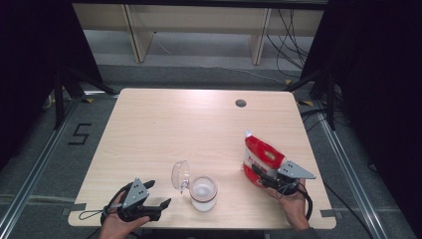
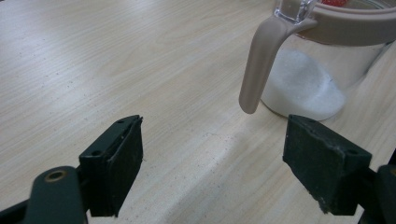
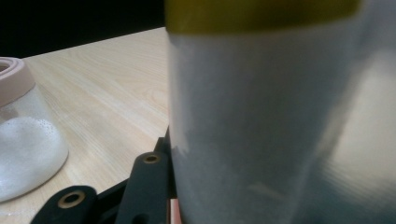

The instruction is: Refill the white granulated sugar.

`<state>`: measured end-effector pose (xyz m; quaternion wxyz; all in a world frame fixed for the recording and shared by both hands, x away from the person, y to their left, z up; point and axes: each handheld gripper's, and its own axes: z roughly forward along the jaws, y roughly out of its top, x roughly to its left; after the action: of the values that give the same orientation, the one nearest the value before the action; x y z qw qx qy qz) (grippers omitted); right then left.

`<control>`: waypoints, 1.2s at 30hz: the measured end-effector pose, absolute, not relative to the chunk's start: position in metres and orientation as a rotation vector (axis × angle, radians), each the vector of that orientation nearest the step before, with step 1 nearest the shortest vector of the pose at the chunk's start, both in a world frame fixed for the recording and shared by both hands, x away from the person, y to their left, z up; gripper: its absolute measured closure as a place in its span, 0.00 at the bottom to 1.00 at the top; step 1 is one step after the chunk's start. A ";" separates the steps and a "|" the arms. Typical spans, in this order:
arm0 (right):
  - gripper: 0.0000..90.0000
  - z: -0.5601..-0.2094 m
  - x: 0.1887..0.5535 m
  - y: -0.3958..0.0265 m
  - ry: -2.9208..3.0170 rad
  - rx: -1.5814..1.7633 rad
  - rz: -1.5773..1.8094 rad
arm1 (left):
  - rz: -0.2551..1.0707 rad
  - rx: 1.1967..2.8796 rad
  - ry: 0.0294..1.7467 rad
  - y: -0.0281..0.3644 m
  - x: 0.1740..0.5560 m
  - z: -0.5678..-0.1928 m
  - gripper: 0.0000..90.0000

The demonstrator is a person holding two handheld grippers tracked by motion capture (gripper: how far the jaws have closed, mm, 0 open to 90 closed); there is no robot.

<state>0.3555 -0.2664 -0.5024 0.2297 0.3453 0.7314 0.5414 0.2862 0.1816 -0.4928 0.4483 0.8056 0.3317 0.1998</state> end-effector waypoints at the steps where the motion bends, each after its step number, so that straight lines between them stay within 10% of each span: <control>1: 0.67 -0.502 0.358 -0.268 1.991 0.908 1.488 | 0.494 1.994 0.820 0.182 0.286 -0.493 0.22; 10: 0.42 -0.494 0.337 -0.273 2.028 1.125 1.536 | 0.493 1.992 0.832 0.182 0.286 -0.493 0.22; 36: 0.31 -0.484 0.302 -0.291 1.972 1.202 1.383 | 0.462 1.972 0.863 0.179 0.288 -0.493 0.22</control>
<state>0.3016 -0.2905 -0.4835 0.2230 0.4354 0.7141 0.5007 0.2876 0.1791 -0.4930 0.4527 0.7987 0.3495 0.1872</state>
